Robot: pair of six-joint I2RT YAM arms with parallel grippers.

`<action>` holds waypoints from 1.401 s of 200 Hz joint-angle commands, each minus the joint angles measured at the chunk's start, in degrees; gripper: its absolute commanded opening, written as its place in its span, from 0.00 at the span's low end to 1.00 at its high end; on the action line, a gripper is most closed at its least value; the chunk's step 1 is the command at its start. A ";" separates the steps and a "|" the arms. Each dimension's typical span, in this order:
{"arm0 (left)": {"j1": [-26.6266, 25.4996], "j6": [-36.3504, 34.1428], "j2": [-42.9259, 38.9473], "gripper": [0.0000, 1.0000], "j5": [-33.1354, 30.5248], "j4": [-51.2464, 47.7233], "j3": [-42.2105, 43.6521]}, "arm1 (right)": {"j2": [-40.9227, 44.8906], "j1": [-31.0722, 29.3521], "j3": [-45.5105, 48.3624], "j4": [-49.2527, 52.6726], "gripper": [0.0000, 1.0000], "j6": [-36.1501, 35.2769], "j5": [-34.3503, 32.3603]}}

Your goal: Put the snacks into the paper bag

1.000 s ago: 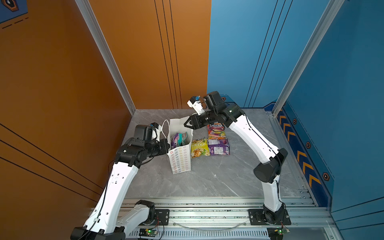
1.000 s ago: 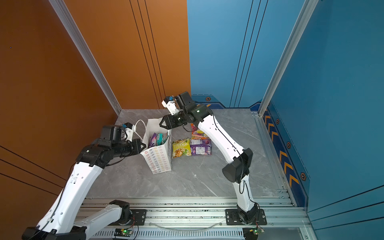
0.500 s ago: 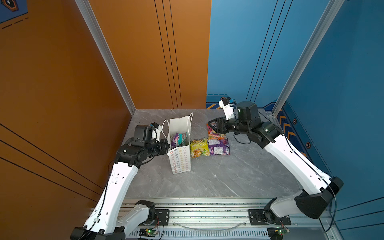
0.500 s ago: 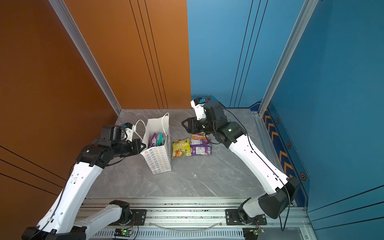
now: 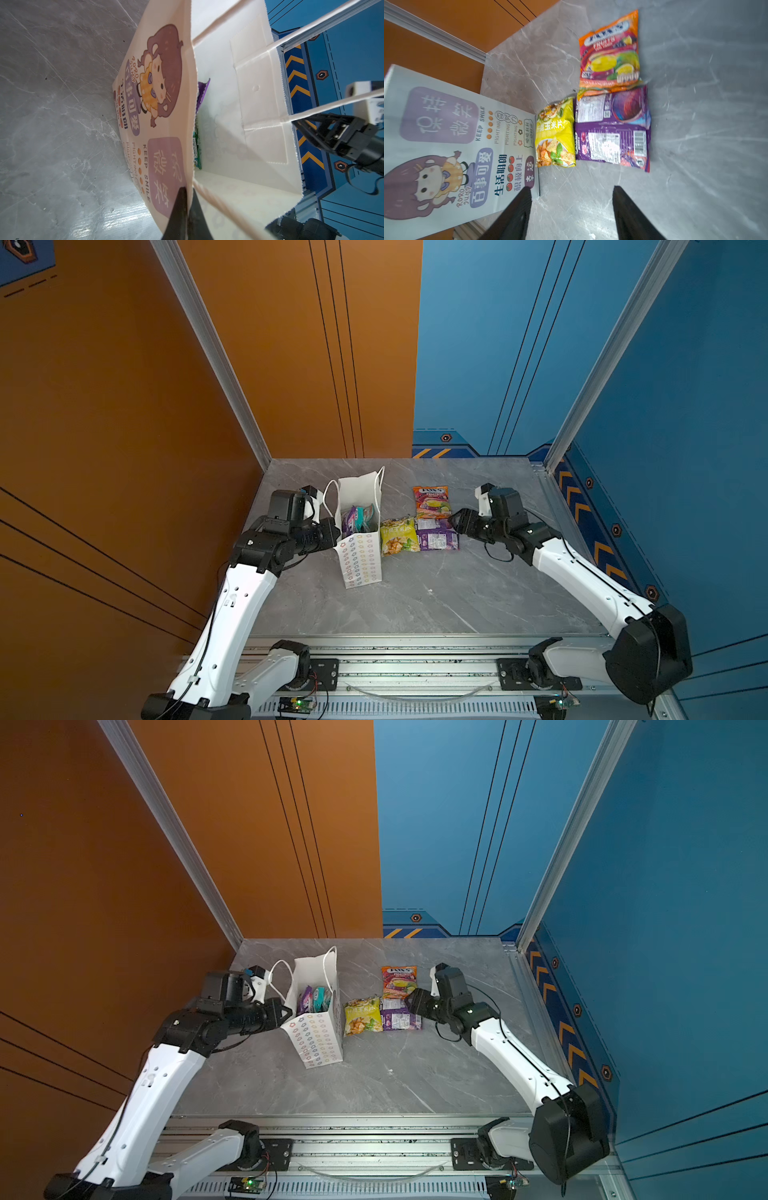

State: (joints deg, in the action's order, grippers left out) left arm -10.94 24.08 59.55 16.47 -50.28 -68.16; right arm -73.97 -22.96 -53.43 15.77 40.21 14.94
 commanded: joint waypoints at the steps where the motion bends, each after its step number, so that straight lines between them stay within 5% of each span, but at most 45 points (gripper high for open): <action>1: -0.49 0.80 -1.06 0.07 0.22 2.00 1.01 | 2.79 -1.13 6.22 -10.51 0.68 9.94 -2.20; 37: -0.49 0.80 -1.09 0.07 0.24 2.02 0.99 | 2.70 -6.67 12.89 -17.96 0.85 15.95 -8.86; 74: -0.56 1.06 -1.27 0.07 0.26 2.07 1.17 | -1.76 -11.03 14.83 -23.38 0.86 20.46 -12.34; 192: -0.40 1.15 -2.77 0.07 0.25 2.07 1.93 | -24.29 -18.73 9.85 -43.04 0.68 32.09 -7.60; 280: -0.29 1.24 -2.86 0.07 0.31 2.05 2.09 | -35.07 -19.05 7.45 -55.05 0.55 40.01 -8.50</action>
State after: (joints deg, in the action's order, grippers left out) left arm -10.94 24.97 57.74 16.45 -49.32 -66.52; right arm -106.67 -42.00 -44.88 -33.32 76.73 7.27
